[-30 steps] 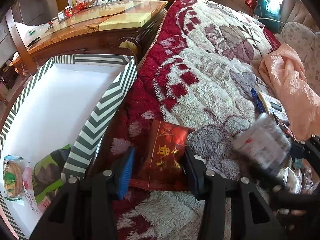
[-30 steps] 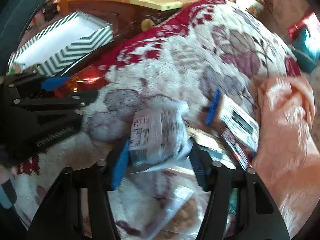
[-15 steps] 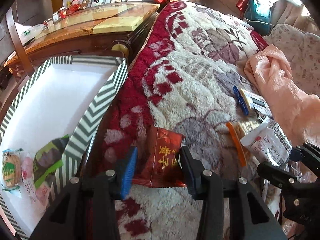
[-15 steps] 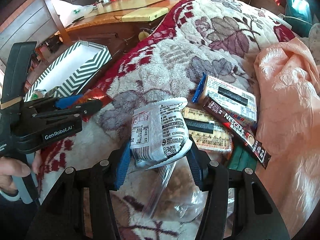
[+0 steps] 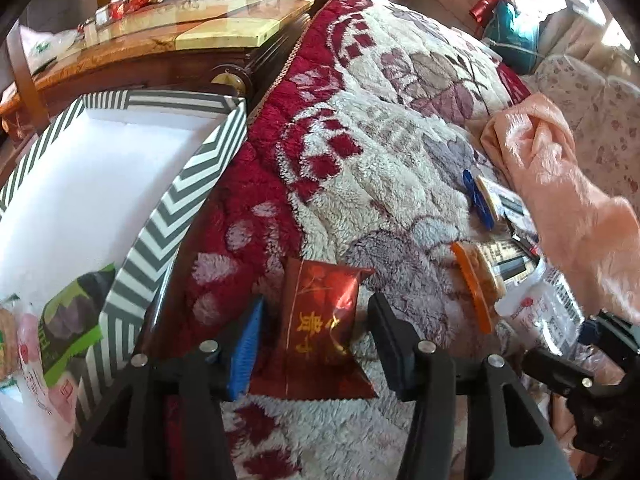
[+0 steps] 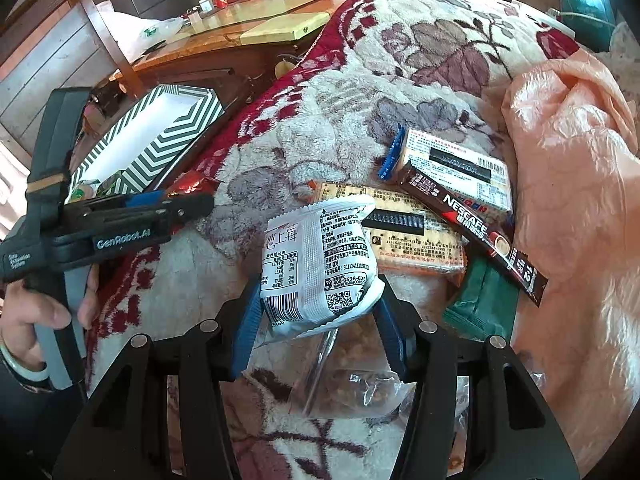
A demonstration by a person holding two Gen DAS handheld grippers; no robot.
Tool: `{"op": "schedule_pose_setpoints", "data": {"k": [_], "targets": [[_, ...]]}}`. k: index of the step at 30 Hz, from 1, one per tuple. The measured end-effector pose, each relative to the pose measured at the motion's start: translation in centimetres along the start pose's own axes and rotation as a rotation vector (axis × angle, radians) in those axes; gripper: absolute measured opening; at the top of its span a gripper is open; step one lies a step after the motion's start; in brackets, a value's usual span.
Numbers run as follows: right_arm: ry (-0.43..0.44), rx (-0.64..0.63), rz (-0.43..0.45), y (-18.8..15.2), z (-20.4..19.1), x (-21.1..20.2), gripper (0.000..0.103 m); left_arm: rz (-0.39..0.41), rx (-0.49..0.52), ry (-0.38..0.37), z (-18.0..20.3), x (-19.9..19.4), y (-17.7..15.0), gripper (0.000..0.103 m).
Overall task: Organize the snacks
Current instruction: 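Carry the red packet and white printed bag over the white box with both grippers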
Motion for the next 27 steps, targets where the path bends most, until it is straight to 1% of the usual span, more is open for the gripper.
{"op": "schedule_pose_setpoints", "data": {"k": [2, 6, 14, 27], "targets": [[0.002, -0.004, 0.001, 0.0, -0.1, -0.1, 0.053, -0.001, 0.031, 0.022, 0.4, -0.1, -0.3, 0.037], [0.016, -0.011, 0.007, 0.1, -0.7, -0.5, 0.053, 0.01, 0.037, 0.026, 0.6, -1.1, -0.6, 0.036], [0.042, -0.048, 0.017, 0.2, -3.2, -1.2, 0.053, 0.074, 0.021, 0.1, -0.3, -4.7, -0.7, 0.036], [0.085, -0.12, 0.013, 0.1, -8.2, -1.3, 0.053, 0.124, -0.004, 0.2, -2.7, -8.5, -1.7, 0.036]]}}
Point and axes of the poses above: each gripper's, at about its wrist camera, not at the fingertips, and x roughly the way its jaws point, z to its right, y to its top, the point moved 7 cm from there along x, roughly the way its jaws point, and after that the axes turned 13 degrees about x, right-handed, at the moved point
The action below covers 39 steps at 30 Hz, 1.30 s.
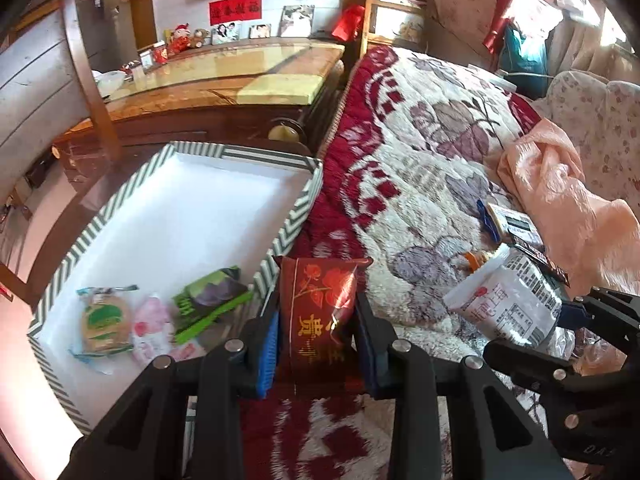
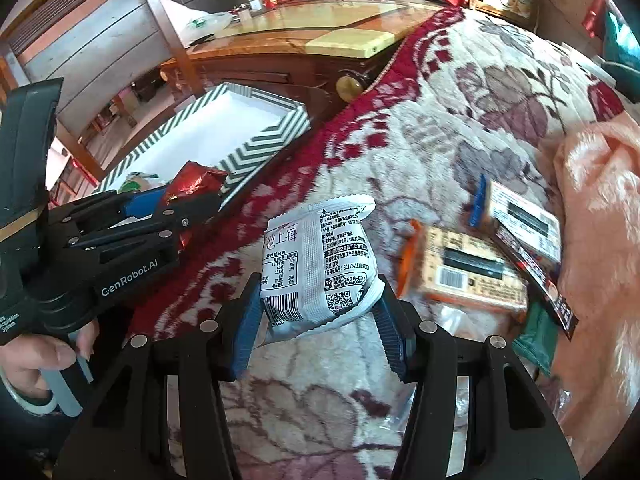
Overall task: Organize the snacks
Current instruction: 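Carry the red packet and white printed bag over the white box with both grippers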
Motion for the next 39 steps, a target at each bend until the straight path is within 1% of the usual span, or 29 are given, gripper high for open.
{"op": "schedule_pose_setpoints", "data": {"k": [6, 19, 30, 39], "targets": [[0.016, -0.034, -0.007, 0.3, -2.0, 0.2, 0.053, 0.01, -0.02, 0.031, -1.5, -0.9, -0.3, 0.036], [0.038, -0.109, -0.019, 0.8, -6.2, 0.9, 0.053, 0.018, -0.096, 0.091, -6.0, -2.0, -1.2, 0.036], [0.053, -0.202, -0.034, 2.2, -10.7, 2.4, 0.053, 0.007, -0.181, 0.121, -9.8, -1.7, -2.2, 0.036], [0.063, -0.249, -0.064, 3.5, -13.6, 4.5, 0.053, -0.017, -0.251, 0.144, -12.4, -0.8, -3.9, 0.036]]}}
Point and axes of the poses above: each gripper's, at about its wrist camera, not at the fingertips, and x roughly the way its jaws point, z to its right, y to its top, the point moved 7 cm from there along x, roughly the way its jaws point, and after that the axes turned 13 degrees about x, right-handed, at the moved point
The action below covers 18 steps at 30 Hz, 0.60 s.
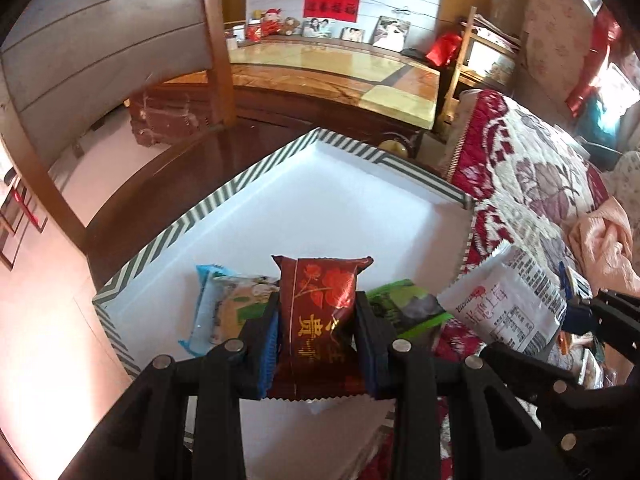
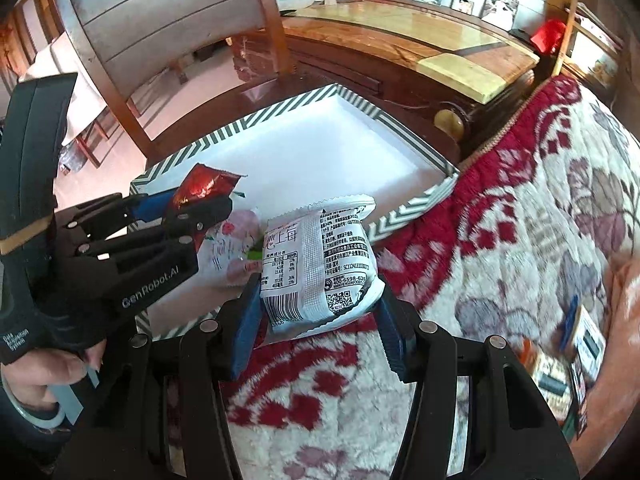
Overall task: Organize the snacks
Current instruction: 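Carry the red packet and white printed bag over the white box with both grippers, then open both grippers to drop the packets into the white box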
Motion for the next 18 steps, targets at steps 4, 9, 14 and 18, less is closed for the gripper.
{"op": "schedule_pose_setpoints", "data": {"k": [4, 9, 14, 18], "targets": [[0.004, -0.017, -0.021, 0.9, -0.9, 1.5, 0.053, -0.015, -0.023, 0.001, -0.7, 0.7, -0.5, 0.036], [0.011, -0.028, -0.039, 2.4, -1.4, 3.2, 0.053, -0.028, -0.042, 0.007, -1.3, 1.3, -0.8, 0.036], [0.001, -0.04, -0.066, 3.7, -1.7, 5.3, 0.053, -0.025, -0.044, 0.025, -1.5, 1.6, -0.9, 0.036], [0.005, -0.028, -0.09, 4.1, -1.5, 6.8, 0.053, -0.021, -0.052, 0.029, -1.8, 1.7, -0.9, 0.036]]}}
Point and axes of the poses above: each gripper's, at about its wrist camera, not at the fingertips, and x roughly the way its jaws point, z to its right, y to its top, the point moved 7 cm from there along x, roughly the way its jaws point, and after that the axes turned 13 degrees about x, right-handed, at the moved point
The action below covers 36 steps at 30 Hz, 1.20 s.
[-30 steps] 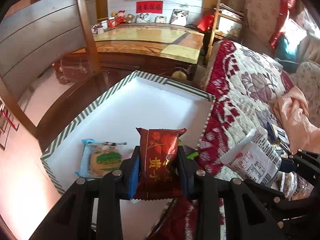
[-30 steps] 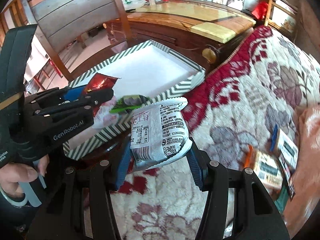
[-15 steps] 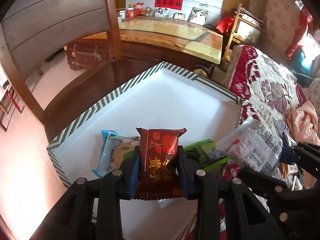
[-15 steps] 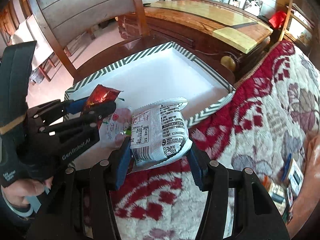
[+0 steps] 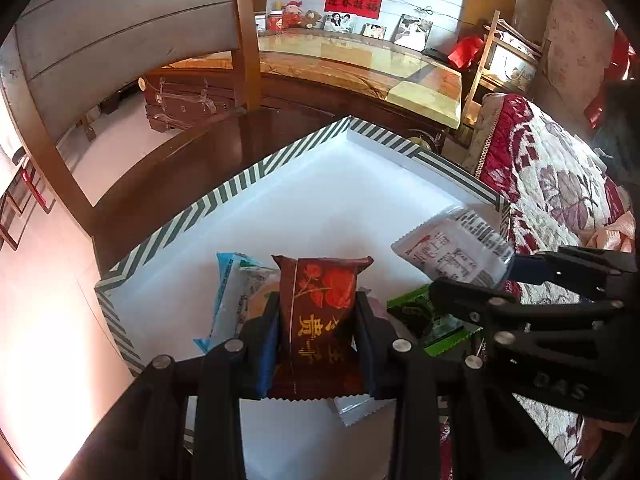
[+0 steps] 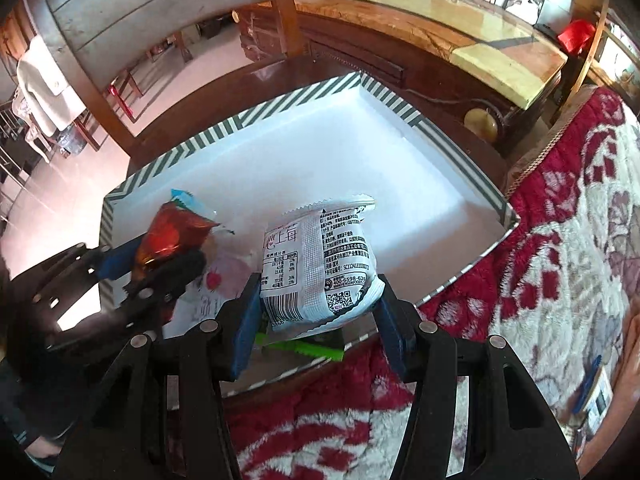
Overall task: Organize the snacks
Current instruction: 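Open both grippers to drop the packets into the white box, then move both grippers back over the snack pile on the bedspread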
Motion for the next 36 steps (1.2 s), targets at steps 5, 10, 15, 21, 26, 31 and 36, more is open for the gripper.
{"op": "schedule_pose_setpoints", "data": {"k": [5, 10, 15, 21, 26, 31, 36], "targets": [[0.0, 0.006, -0.021, 0.2, 0.0, 1.4, 0.053, 0.0, -0.004, 0.015, -0.3, 0.1, -0.1, 0.036], [-0.011, 0.005, -0.012, 0.3, -0.2, 1.8, 0.053, 0.0, -0.022, 0.033, -0.7, 0.1, -0.1, 0.038], [-0.011, 0.012, 0.008, 0.2, -0.1, 0.9, 0.054, -0.018, -0.051, 0.059, -1.3, 0.4, -0.3, 0.054], [0.001, 0.012, 0.029, -0.6, -0.4, -0.5, 0.055, -0.011, -0.078, 0.074, -1.8, -0.1, -0.3, 0.067], [0.001, 0.015, 0.044, -1.2, -0.4, -1.6, 0.056, 0.011, -0.079, 0.092, -2.0, -1.1, -0.1, 0.075], [0.014, 0.045, 0.076, -2.5, 0.4, -3.5, 0.056, 0.032, -0.07, 0.088, -1.4, -2.1, 0.2, 0.077], [0.004, 0.091, 0.102, -4.5, 2.2, -5.1, 0.056, 0.049, -0.037, 0.063, 0.7, -3.0, 0.5, 0.085]]}}
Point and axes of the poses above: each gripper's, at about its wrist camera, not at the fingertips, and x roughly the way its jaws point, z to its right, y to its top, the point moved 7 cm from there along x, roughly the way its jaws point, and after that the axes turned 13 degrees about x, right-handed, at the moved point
